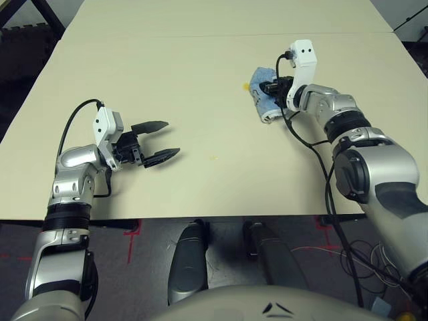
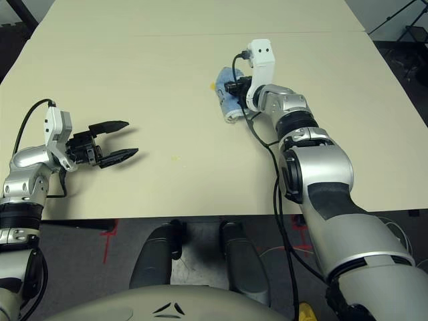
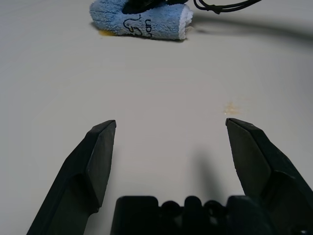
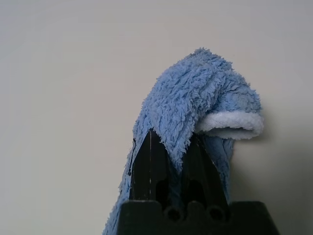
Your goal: Wipe the water off the table with a rag.
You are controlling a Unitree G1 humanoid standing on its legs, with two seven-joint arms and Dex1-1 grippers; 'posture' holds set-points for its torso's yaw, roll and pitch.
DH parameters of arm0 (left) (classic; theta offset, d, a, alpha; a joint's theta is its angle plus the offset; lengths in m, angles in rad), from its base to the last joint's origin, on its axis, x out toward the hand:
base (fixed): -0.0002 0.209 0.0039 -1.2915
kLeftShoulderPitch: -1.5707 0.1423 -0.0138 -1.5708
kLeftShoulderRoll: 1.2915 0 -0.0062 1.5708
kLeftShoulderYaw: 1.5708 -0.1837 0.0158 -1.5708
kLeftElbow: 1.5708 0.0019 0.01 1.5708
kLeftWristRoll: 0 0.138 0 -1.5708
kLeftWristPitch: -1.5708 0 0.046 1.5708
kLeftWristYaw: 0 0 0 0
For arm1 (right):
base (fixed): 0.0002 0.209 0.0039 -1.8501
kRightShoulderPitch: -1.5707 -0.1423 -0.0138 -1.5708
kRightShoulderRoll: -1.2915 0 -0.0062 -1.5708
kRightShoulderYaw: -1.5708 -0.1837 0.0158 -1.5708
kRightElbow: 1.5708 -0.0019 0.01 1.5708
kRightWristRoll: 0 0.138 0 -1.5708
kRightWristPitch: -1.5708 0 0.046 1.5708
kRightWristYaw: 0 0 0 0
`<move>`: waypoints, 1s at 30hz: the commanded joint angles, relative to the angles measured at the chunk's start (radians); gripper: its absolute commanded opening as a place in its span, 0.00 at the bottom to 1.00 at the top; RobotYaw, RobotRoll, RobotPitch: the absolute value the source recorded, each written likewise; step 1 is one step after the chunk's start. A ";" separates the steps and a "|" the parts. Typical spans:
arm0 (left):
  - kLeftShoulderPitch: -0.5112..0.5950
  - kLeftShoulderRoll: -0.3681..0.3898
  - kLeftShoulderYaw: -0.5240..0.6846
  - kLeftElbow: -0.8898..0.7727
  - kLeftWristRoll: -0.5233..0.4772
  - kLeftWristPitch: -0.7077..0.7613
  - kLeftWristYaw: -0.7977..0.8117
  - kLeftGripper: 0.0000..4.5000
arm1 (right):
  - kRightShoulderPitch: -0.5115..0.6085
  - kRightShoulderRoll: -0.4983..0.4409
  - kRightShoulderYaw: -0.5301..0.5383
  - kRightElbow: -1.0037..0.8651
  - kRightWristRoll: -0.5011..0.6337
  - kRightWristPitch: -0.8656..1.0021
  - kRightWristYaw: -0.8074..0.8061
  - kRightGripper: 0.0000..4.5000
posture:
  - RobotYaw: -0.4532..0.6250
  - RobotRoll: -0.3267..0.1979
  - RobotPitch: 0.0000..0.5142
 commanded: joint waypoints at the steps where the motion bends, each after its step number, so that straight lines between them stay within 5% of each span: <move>1: 0.031 0.018 0.009 -0.035 -0.009 0.014 0.001 1.00 | -0.022 0.053 -0.003 0.035 -0.017 0.001 0.005 0.00 | 0.67 0.62 0.45; 14: 0.064 0.027 0.014 -0.072 -0.019 0.032 0.012 1.00 | -0.045 0.116 -0.002 0.045 -0.072 -0.009 0.003 0.00 | 0.68 0.62 0.45; 30: 0.020 0.010 -0.007 -0.021 -0.007 0.010 0.003 1.00 | 0.043 -0.110 0.051 0.016 -0.144 0.007 0.135 0.00 | 0.65 0.62 0.45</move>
